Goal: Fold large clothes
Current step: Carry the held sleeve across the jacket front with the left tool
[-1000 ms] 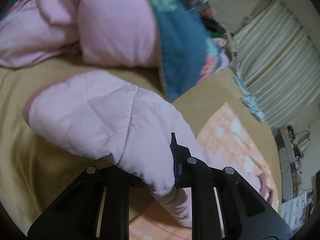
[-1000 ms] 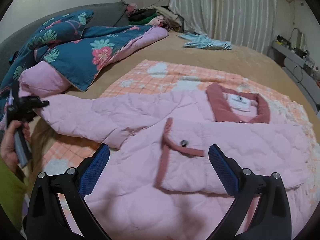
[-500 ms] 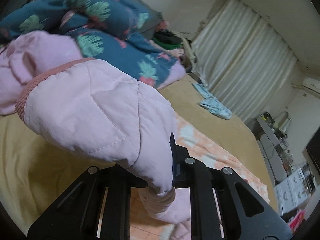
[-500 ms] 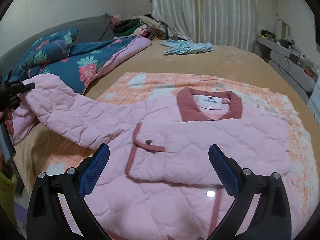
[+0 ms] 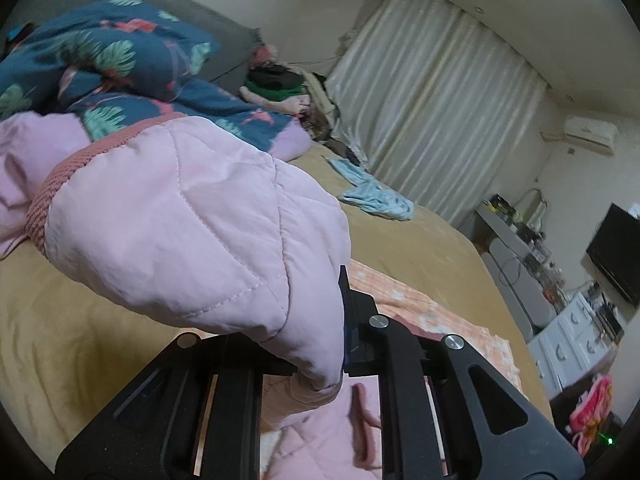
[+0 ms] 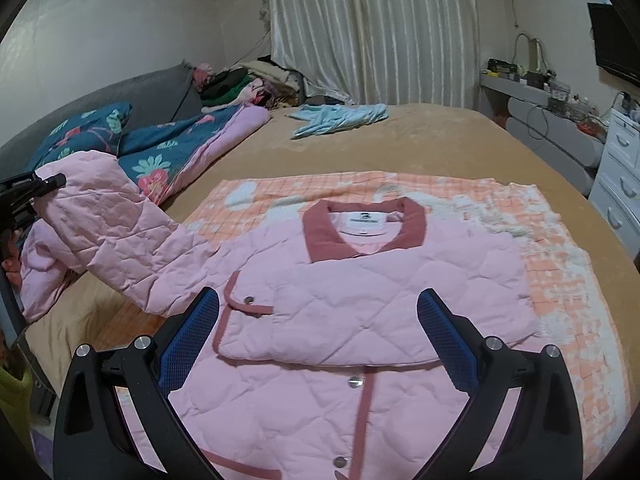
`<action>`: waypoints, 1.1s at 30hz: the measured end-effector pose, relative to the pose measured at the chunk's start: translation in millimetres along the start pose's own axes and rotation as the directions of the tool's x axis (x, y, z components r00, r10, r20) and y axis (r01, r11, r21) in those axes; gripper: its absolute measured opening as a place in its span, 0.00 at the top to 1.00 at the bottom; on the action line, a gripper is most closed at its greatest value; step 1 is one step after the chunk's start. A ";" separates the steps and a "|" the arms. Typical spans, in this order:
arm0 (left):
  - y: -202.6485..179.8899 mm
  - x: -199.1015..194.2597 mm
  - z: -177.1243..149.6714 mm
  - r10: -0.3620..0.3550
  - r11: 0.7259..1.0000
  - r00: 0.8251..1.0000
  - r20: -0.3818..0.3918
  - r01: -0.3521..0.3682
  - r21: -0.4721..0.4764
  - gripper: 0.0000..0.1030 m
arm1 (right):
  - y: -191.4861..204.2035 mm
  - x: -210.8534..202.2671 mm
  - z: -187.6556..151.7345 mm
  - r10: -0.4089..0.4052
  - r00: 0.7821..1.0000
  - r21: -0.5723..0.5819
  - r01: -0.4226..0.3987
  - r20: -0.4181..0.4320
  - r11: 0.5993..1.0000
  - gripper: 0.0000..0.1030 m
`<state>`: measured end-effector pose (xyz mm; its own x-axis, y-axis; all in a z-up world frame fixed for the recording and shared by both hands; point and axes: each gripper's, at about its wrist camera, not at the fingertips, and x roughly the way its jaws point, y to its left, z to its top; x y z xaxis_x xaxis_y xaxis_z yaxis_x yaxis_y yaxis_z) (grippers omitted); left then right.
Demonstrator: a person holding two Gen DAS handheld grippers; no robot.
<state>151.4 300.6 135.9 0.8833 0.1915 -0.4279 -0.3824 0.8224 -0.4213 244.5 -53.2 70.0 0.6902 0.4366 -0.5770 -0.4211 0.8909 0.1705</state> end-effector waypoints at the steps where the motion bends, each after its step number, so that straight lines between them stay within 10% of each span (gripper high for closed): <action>1: -6.6 0.5 -0.5 -0.009 1.000 1.000 -0.002 0.009 0.008 0.93 | -3.8 -1.1 -0.1 -0.002 1.000 0.005 0.002 0.001 1.000 0.04; 33: -165.9 22.5 -60.1 -0.105 0.965 0.989 -0.108 0.127 0.229 0.93 | -105.6 -52.7 -9.9 -0.057 0.995 0.092 0.050 0.085 0.995 0.04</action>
<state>218.4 136.3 148.2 0.8840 0.0454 -0.4653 -0.1945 0.9408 -0.2776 246.8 -171.6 74.6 0.7606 0.3938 -0.5161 -0.3303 0.9192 0.2145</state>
